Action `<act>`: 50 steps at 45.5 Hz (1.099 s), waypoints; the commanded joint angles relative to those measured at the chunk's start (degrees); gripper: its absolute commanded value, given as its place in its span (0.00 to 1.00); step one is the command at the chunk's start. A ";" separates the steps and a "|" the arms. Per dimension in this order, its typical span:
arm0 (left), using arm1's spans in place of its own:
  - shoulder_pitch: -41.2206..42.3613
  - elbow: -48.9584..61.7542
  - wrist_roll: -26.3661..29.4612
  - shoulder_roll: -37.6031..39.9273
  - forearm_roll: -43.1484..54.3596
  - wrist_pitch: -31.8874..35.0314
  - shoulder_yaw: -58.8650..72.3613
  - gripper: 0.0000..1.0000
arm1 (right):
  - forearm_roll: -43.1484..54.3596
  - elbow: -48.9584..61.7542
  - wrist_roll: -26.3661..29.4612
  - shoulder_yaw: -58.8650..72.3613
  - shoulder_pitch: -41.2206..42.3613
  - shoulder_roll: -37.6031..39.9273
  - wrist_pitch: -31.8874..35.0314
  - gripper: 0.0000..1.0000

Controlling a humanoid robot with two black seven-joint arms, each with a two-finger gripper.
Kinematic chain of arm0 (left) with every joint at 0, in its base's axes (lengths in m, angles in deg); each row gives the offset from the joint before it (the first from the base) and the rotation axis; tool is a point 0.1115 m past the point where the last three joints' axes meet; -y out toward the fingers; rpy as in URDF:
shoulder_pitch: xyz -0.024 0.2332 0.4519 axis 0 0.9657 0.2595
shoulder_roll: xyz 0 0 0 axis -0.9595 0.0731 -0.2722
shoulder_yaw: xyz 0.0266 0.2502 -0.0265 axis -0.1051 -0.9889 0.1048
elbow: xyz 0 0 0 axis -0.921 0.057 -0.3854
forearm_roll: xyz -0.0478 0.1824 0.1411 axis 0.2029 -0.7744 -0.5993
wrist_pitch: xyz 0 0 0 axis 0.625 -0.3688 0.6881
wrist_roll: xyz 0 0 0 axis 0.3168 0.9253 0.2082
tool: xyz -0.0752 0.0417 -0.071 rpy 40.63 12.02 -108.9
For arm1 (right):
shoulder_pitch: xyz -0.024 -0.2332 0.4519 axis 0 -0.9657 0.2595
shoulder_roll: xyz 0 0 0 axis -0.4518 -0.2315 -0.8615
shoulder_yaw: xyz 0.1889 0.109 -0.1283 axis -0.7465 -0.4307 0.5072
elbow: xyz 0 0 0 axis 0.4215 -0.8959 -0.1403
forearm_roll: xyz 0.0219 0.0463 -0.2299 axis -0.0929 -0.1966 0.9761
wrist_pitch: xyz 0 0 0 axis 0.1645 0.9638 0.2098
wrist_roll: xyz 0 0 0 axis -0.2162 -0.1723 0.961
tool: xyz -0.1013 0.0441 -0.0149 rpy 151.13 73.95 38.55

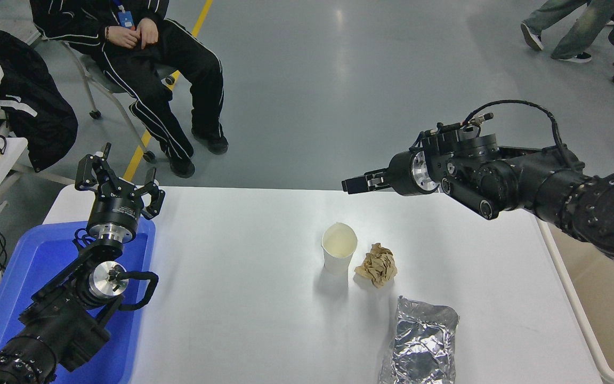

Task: Dispose of the paper cup in the dustbin

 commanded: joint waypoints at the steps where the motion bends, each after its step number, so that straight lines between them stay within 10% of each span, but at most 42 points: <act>1: -0.02 0.00 0.00 0.00 -0.01 0.00 0.00 1.00 | 1.87 2.26 -0.01 2.52 -4.48 -2.28 -0.18 0.86; 50: 0.07 0.00 0.00 0.00 -0.01 0.00 0.00 1.00 | 2.65 -4.16 0.17 2.34 -6.06 -2.28 -3.26 0.79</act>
